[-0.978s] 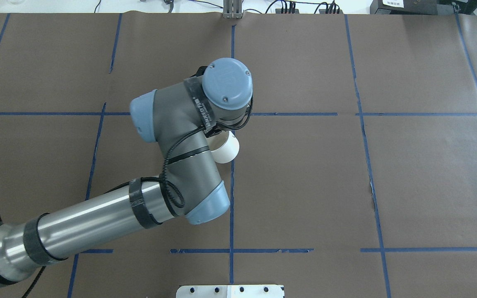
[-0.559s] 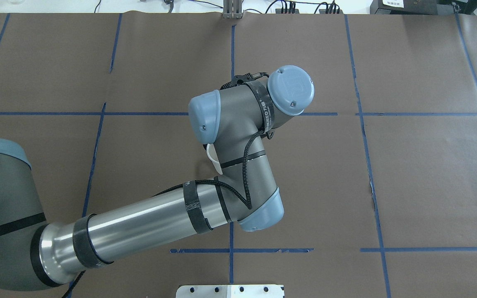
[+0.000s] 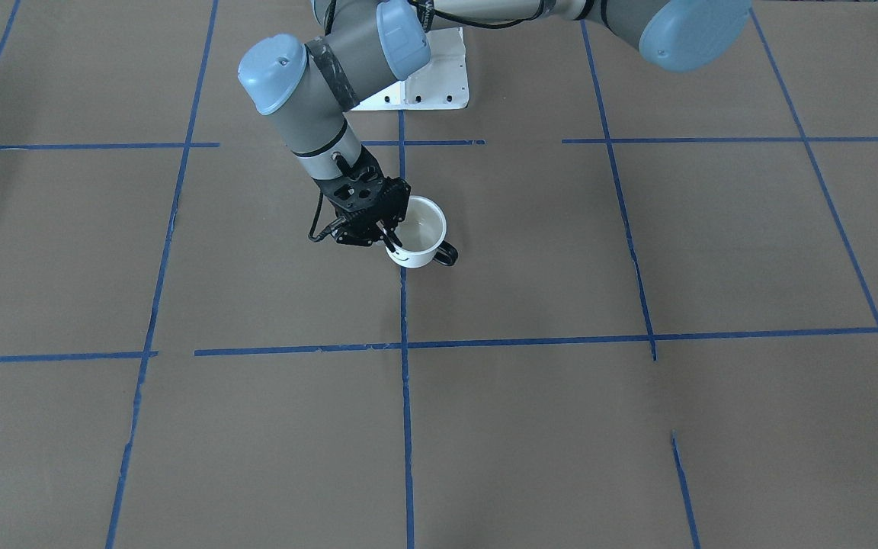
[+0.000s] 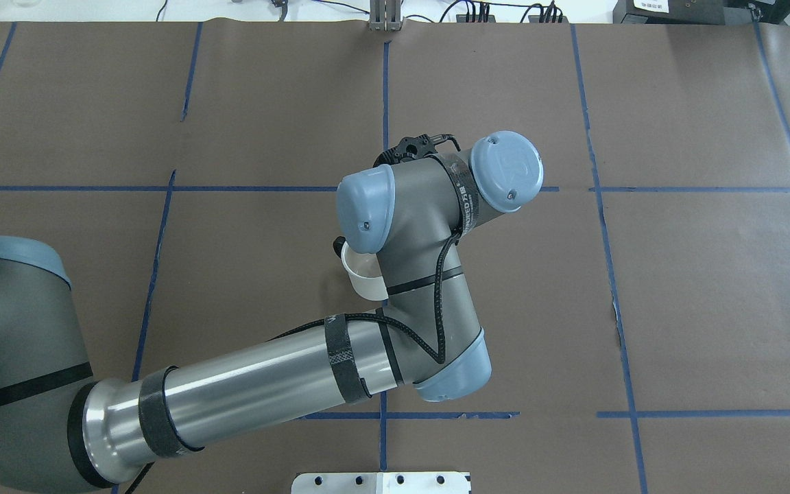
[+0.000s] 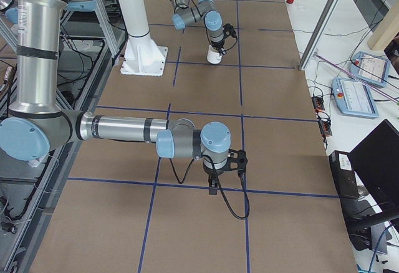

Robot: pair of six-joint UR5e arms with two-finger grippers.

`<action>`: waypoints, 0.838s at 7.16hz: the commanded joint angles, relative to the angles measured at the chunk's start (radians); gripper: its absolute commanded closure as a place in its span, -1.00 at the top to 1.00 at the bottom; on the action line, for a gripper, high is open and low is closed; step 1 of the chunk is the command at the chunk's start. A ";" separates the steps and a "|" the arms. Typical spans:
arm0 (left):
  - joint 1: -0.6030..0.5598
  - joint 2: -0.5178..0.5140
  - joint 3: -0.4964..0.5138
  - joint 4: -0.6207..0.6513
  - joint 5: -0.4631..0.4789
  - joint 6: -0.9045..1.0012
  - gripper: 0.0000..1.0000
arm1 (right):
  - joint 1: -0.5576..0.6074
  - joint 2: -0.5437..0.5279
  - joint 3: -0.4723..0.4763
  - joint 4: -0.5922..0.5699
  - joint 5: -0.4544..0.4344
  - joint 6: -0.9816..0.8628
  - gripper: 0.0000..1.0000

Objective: Flip mug
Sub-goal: 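Rotate the left wrist to turn the mug upright and lower it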

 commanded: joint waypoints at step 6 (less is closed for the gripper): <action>0.030 -0.001 0.063 -0.127 0.126 0.092 -1.00 | 0.000 0.000 0.000 0.000 0.000 0.000 1.00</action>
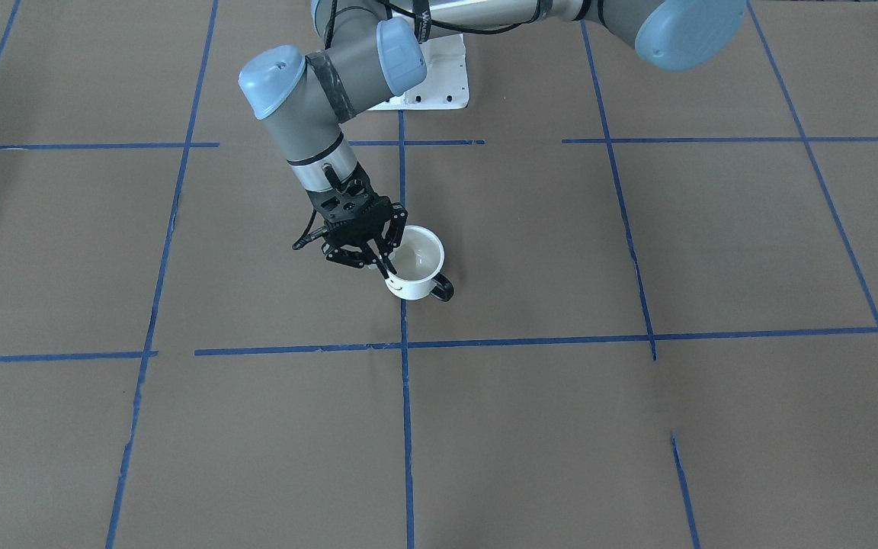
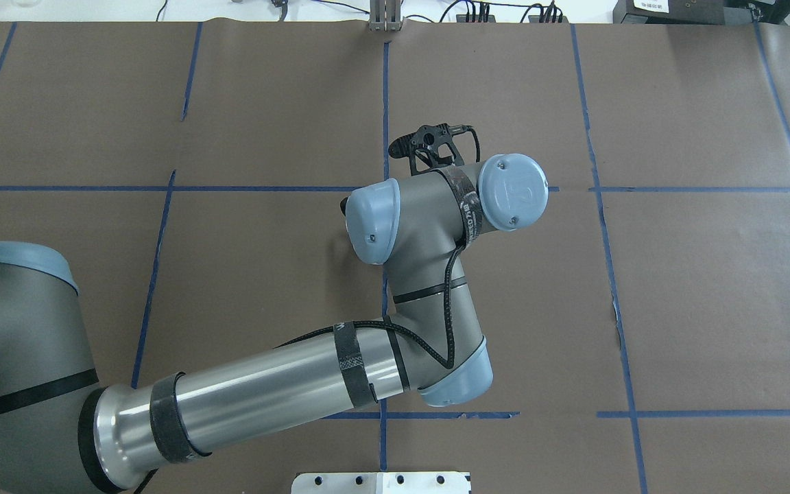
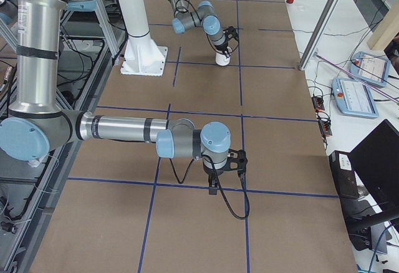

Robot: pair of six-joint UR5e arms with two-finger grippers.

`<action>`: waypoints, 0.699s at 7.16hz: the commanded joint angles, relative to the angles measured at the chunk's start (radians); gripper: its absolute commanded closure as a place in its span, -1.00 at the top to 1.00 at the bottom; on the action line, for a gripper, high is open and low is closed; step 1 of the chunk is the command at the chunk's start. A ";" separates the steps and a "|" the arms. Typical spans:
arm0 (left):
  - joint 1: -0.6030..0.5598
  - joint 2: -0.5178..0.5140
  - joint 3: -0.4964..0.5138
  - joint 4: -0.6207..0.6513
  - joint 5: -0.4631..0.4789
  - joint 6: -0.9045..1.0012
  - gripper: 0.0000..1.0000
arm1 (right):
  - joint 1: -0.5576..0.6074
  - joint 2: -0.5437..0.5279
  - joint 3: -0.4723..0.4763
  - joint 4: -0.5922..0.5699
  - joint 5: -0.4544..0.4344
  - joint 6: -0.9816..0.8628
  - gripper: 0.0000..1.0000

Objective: Flip mug
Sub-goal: 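Rotate the left wrist to turn the mug upright and lower it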

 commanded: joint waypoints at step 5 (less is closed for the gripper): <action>0.020 0.002 0.003 -0.023 -0.001 0.003 1.00 | 0.000 0.000 0.000 0.000 0.000 0.000 1.00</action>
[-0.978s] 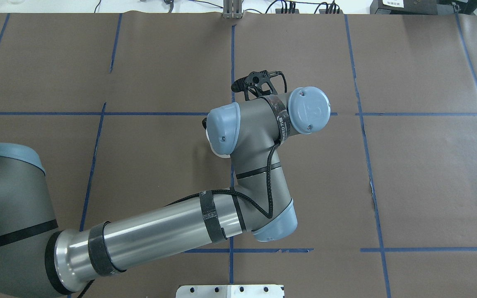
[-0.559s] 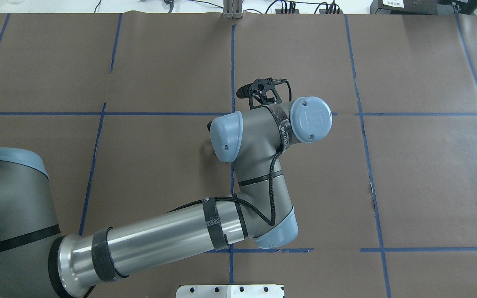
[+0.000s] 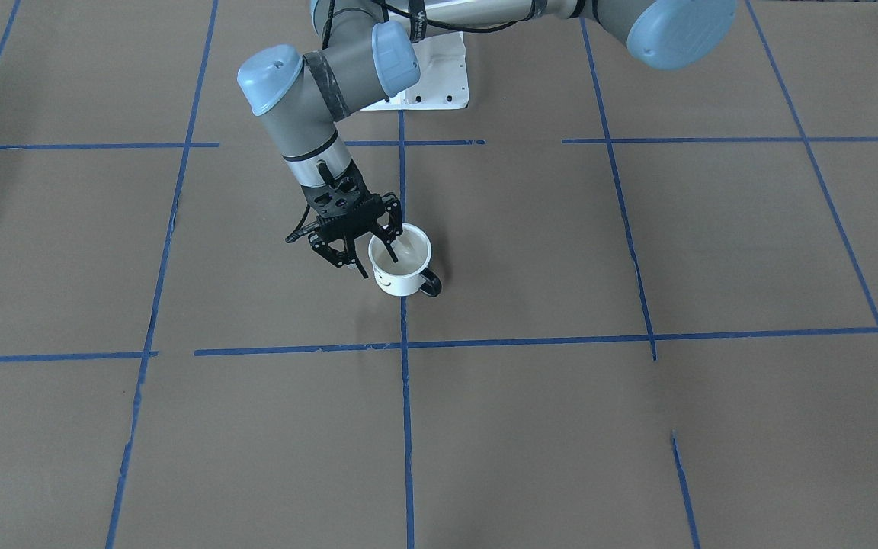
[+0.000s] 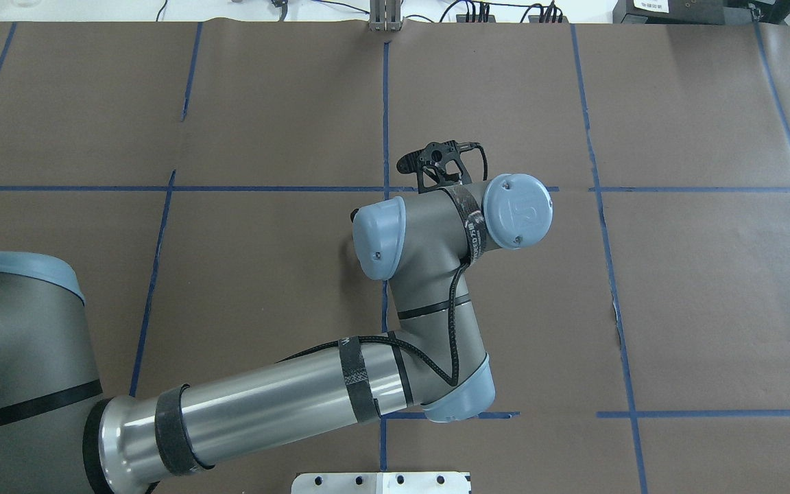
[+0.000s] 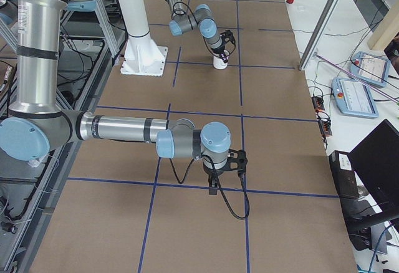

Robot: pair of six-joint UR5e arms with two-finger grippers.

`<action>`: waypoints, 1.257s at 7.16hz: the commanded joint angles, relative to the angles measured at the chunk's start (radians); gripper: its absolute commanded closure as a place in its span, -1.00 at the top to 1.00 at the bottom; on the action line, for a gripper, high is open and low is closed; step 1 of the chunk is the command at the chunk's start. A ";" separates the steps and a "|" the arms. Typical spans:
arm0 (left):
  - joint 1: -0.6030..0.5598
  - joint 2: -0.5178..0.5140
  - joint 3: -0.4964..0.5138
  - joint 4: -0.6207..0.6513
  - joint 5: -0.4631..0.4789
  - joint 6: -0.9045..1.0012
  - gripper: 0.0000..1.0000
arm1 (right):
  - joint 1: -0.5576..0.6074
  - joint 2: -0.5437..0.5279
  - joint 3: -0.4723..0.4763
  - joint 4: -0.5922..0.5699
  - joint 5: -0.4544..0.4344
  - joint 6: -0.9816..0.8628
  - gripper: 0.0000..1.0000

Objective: Flip mug
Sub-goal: 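Rotate the left wrist to turn the mug upright and lower it, then open the left gripper and withdraw the left arm away from the mug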

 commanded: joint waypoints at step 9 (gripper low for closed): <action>-0.244 0.336 -0.639 0.086 -0.206 0.276 1.00 | 0.000 0.000 0.000 0.000 0.000 0.000 1.00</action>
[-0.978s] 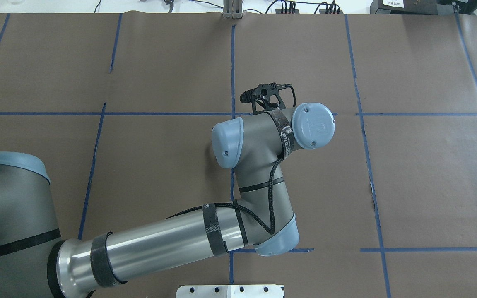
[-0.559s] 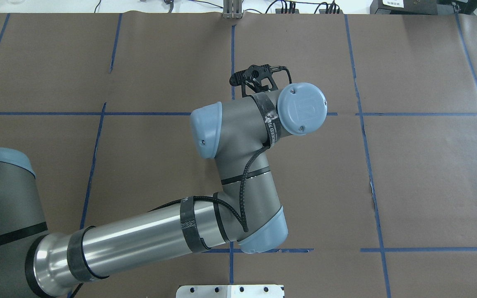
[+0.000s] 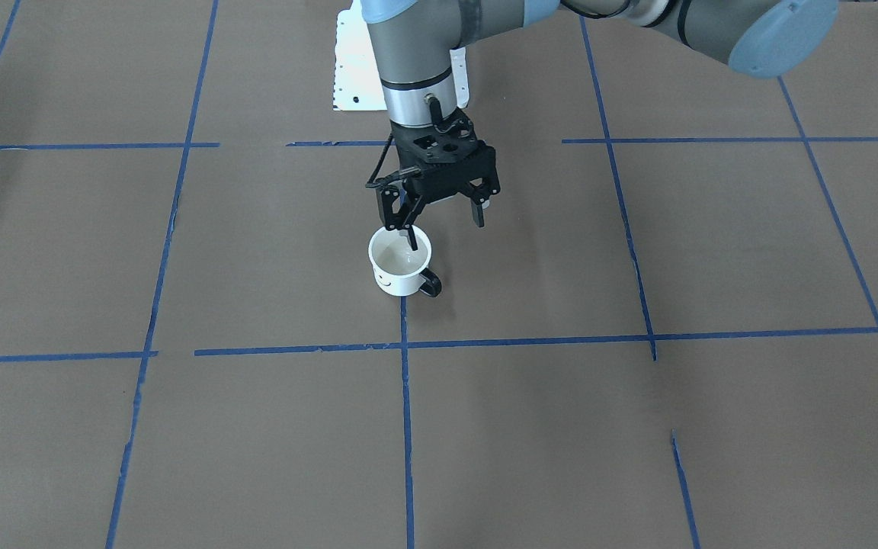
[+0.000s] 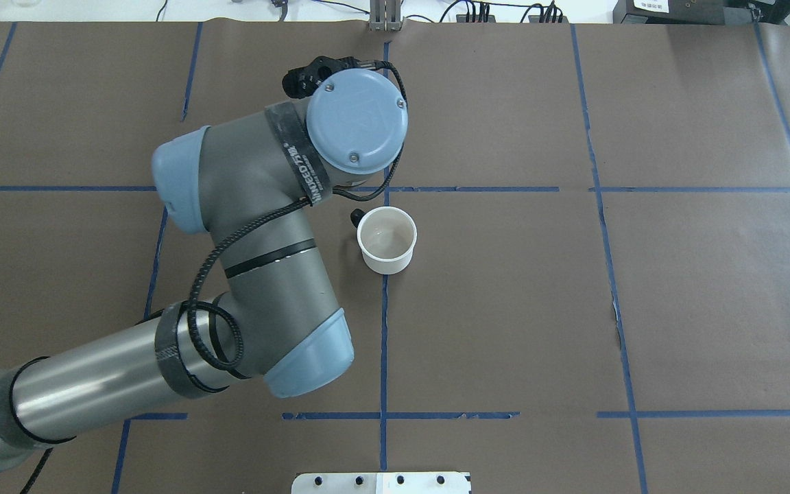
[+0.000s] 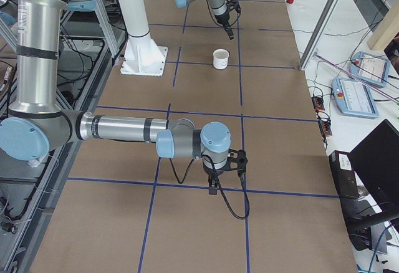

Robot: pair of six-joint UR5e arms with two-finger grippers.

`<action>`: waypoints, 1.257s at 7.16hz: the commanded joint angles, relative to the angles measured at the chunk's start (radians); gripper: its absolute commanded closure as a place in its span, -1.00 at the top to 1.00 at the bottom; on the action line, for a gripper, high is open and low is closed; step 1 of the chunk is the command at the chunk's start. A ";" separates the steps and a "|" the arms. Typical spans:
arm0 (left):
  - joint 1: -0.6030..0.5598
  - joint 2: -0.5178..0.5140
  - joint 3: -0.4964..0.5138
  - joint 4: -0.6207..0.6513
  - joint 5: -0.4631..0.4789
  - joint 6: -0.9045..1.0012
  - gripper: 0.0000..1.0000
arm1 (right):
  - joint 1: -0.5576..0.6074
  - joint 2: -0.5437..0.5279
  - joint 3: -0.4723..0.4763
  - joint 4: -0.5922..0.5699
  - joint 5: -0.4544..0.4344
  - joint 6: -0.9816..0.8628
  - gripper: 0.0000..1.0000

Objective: Flip mug
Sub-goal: 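Open the left gripper and withdraw the left arm away from the mug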

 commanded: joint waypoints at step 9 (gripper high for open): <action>-0.569 0.722 -0.148 -0.540 -0.503 0.790 1.00 | 0.000 0.000 0.000 0.000 0.000 0.000 1.00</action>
